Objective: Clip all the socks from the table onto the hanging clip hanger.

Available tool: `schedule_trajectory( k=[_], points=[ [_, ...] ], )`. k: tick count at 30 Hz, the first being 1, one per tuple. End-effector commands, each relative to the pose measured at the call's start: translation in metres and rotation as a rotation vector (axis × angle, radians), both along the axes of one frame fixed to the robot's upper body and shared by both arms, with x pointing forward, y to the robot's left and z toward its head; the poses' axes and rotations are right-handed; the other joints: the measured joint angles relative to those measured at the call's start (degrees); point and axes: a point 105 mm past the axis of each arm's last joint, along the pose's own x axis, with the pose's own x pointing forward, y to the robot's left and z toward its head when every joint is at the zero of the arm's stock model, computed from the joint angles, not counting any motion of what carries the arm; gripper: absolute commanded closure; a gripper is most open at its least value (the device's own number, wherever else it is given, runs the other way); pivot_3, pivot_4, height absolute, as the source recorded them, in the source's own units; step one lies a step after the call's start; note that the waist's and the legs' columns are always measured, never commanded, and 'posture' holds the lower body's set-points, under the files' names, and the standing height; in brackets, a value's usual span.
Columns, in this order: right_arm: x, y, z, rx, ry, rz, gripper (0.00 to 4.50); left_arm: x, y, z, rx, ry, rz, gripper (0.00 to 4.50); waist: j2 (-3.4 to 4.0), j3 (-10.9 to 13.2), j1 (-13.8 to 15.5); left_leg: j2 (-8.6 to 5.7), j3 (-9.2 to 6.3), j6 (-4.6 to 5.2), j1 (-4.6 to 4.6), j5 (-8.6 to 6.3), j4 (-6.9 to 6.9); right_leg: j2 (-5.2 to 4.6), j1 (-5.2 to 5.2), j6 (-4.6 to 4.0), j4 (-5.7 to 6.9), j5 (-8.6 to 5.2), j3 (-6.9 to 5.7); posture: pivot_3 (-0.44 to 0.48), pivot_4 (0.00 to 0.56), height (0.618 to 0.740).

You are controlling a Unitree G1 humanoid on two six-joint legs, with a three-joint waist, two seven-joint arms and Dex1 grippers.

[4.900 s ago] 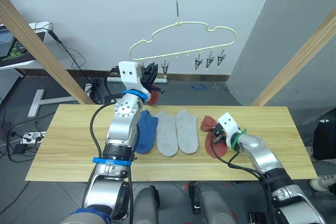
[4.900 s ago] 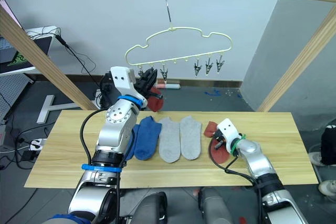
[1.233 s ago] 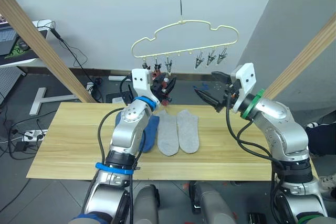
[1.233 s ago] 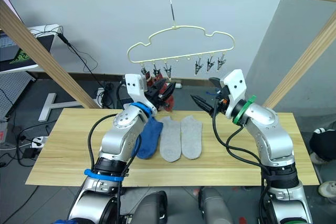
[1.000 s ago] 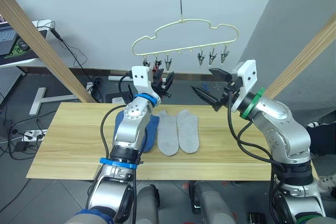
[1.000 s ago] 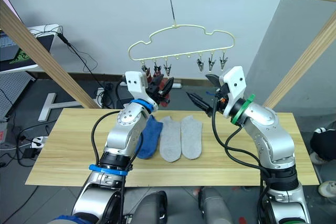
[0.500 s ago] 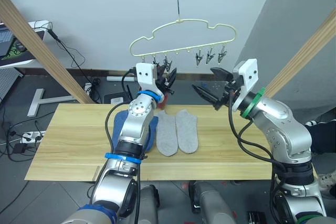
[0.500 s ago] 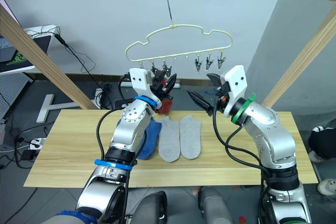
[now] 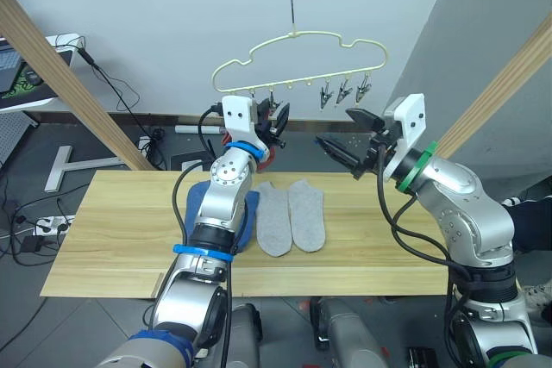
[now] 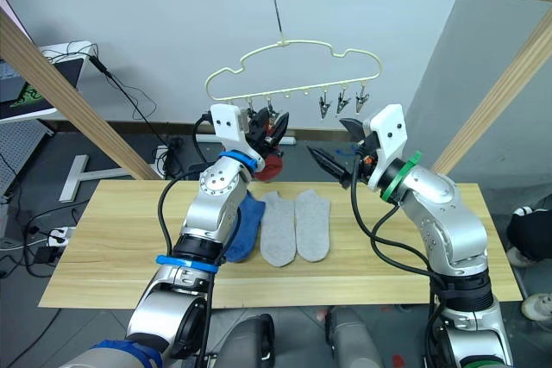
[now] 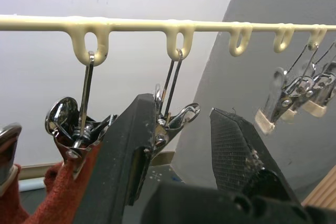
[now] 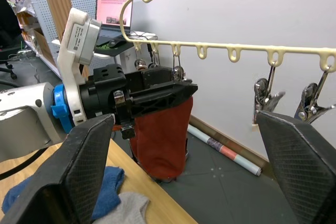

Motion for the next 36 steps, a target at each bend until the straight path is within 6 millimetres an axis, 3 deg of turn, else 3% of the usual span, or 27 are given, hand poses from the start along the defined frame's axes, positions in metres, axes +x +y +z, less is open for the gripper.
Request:
schedule_trajectory(
  k=[1, 32, 36],
  points=[
    [-0.0054, 0.0005, 0.0172, 0.021, -0.066, 0.012, 0.00, -0.0011, 0.0005, 0.0140, -0.004, -0.059, 0.010, 2.54, 0.00, 0.00, 0.00, 0.00, 0.00, 0.00, 0.00, 0.00, 0.00, 0.00, 0.00, 0.00, 0.00, 0.00, 0.00, -0.115, 0.262, 0.740],
    [-0.0047, 0.0018, 0.0198, 0.027, -0.067, 0.012, 0.00, -0.0024, -0.0020, 0.0214, 0.013, -0.104, 0.015, 2.54, 0.00, 0.00, 0.00, 0.01, 0.00, 0.00, 0.00, 0.00, 0.00, 0.00, 0.00, 0.00, 0.00, 0.00, 0.01, -0.119, 0.270, 0.740],
    [-0.0054, 0.0028, 0.0200, 0.032, -0.065, 0.016, 0.00, -0.0029, -0.0024, 0.0232, 0.006, -0.107, 0.011, 3.70, 0.00, 0.00, 0.00, 0.01, 0.00, 0.00, 0.00, 0.00, 0.00, 0.00, 0.00, 0.00, 0.00, 0.00, 0.00, -0.118, 0.267, 0.740]
  ],
)
